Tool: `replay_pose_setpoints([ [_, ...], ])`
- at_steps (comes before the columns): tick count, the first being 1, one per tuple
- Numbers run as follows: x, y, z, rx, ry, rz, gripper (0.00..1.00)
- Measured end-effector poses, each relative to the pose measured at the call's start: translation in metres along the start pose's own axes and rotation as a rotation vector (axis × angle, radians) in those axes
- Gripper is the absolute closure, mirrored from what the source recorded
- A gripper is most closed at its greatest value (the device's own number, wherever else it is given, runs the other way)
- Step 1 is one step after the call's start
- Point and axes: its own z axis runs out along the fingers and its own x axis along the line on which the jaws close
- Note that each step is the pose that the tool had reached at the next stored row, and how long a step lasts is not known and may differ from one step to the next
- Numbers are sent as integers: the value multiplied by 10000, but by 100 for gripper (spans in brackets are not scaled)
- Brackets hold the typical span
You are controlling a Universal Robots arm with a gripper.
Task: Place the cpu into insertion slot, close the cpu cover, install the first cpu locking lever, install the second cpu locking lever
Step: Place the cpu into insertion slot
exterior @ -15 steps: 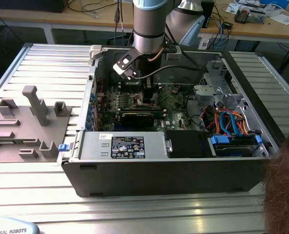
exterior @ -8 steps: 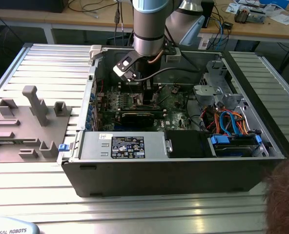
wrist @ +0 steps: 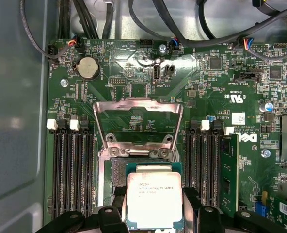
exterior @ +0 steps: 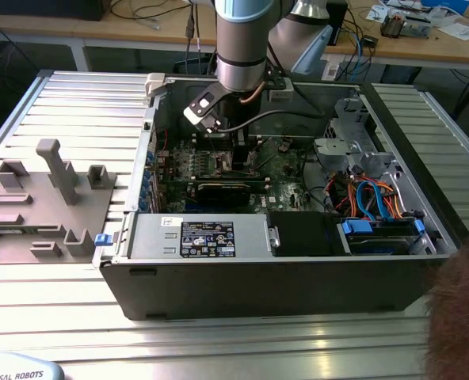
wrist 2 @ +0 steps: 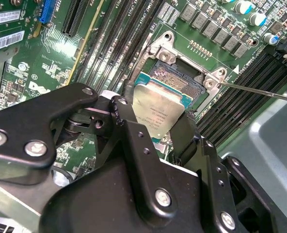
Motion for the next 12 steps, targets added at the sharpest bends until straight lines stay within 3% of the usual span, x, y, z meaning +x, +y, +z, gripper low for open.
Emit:
replay_pose_setpoints([
  [12, 3, -2, 34, -1, -2, 1, 46],
])
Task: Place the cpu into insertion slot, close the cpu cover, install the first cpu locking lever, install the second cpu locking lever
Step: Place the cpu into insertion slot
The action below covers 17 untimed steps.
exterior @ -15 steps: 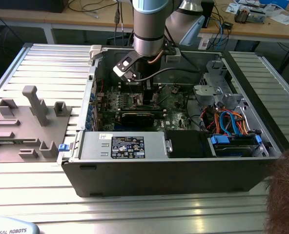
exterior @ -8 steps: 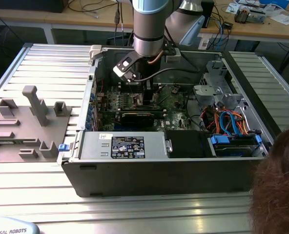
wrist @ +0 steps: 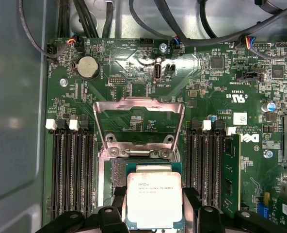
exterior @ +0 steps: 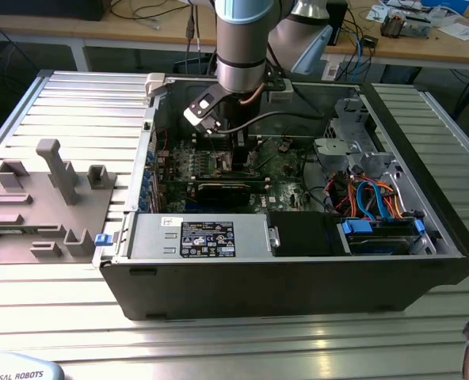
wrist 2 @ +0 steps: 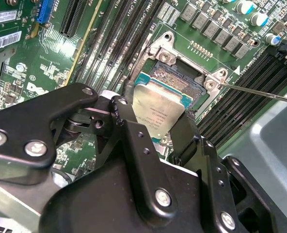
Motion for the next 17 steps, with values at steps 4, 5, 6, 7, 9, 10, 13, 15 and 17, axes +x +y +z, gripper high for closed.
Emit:
replay_pose_setpoints([
  [4, 35, -5, 13, 1, -3, -1, 46],
  [5, 55, -5, 12, 1, -4, -1, 46],
  [6, 67, -5, 13, 1, -3, -2, 46],
  [7, 67, -5, 14, 1, -3, -2, 46],
  [9, 68, -4, 23, 1, -5, -1, 46],
  [10, 68, -5, 30, 1, -8, 24, 46],
  [13, 71, -10, 40, 2, -14, 102, 46],
  [15, 74, -18, 45, 1, -13, 115, 46],
  [17, 79, -26, 52, 1, -14, 141, 46],
])
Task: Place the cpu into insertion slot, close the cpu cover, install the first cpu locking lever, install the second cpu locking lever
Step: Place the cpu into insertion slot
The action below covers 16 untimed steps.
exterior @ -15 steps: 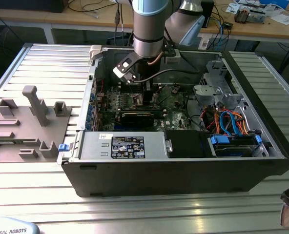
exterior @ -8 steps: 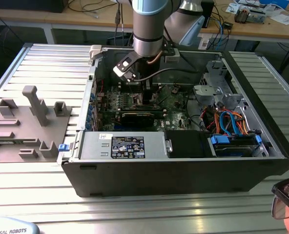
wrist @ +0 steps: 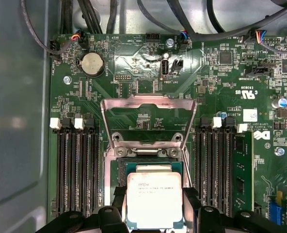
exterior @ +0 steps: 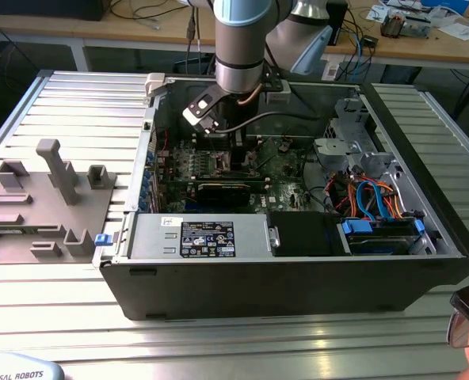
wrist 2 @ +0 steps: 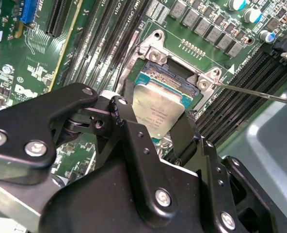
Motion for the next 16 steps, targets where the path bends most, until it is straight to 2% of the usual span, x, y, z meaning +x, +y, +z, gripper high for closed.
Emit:
replay_pose_setpoints([
  [8, 41, -5, 47, -1, -12, 127, 46],
  [16, 45, -11, 96, 1, -23, 255, 46],
])
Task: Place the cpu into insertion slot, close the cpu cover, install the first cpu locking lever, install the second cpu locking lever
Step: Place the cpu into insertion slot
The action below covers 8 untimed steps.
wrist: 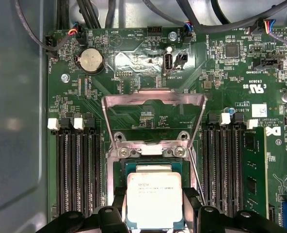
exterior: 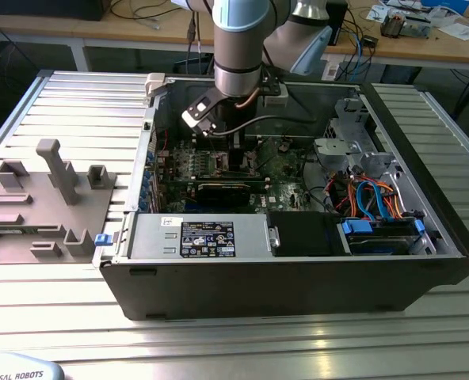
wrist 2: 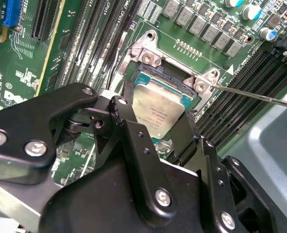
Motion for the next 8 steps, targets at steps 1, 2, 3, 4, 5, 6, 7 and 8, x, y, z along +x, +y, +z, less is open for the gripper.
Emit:
replay_pose_setpoints([
  [1, 0, 0, 2, 1, -2, 1, 46],
  [2, 0, 0, 5, 0, -2, 2, 46],
  [3, 0, -1, 8, -1, 0, 2, 46],
  [4, 0, -1, 11, -1, 1, 2, 46],
  [5, 1, -2, 17, -1, 1, 2, 46],
  [6, 0, -3, 19, 0, -1, 4, 46],
  [7, 0, -7, 24, 0, -1, 4, 46],
  [8, 0, -9, 28, -1, 0, 3, 46],
])
